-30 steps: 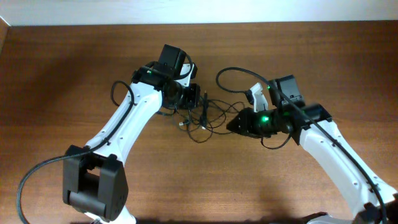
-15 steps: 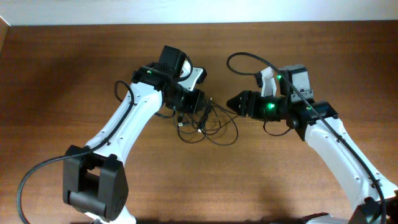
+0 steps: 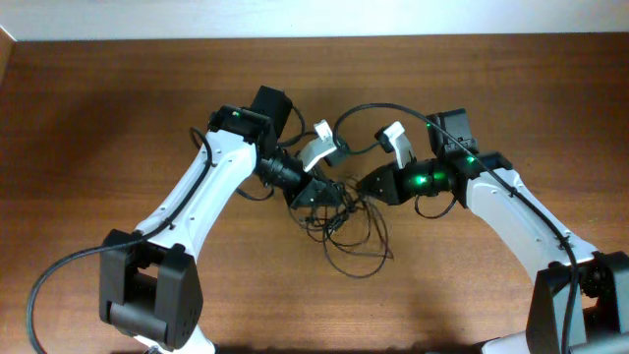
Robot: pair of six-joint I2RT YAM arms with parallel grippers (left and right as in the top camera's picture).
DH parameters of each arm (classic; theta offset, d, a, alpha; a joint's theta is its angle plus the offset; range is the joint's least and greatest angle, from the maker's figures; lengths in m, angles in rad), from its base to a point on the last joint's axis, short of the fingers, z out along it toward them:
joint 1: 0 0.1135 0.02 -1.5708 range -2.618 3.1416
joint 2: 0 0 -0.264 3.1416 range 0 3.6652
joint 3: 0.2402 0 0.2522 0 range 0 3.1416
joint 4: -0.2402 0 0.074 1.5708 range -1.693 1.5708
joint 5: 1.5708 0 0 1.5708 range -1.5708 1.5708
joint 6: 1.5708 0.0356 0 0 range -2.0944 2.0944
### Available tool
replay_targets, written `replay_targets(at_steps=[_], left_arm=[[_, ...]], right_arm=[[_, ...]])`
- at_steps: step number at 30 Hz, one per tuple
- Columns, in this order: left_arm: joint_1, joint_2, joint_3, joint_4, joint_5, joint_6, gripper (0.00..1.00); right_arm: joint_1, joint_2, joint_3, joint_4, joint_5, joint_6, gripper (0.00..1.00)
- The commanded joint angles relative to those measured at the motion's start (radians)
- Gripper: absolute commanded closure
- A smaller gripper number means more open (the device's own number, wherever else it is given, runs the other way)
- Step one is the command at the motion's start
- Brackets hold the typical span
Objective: Untangle cables
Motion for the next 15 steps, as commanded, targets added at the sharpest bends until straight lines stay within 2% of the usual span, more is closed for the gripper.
replay_targets(at_steps=[1,6,10,15], left_arm=[[0.001,0.008,0.004,-0.011,0.060,0.117,1.00],[0.001,0.019,0.004,0.032,0.082,0.153,1.00],[-0.011,0.058,0.004,0.061,0.242,0.153,1.00],[-0.037,0.133,0.004,0.073,0.278,0.114,1.00]], right_arm=[[0.001,0.002,0.011,-0.037,-0.103,0.032,0.96],[0.002,0.002,0.011,-0.124,-0.106,0.249,0.96],[0.003,0.002,0.011,-0.119,-0.106,0.389,0.96],[0.056,0.002,0.011,-0.106,-0.088,0.410,0.96]])
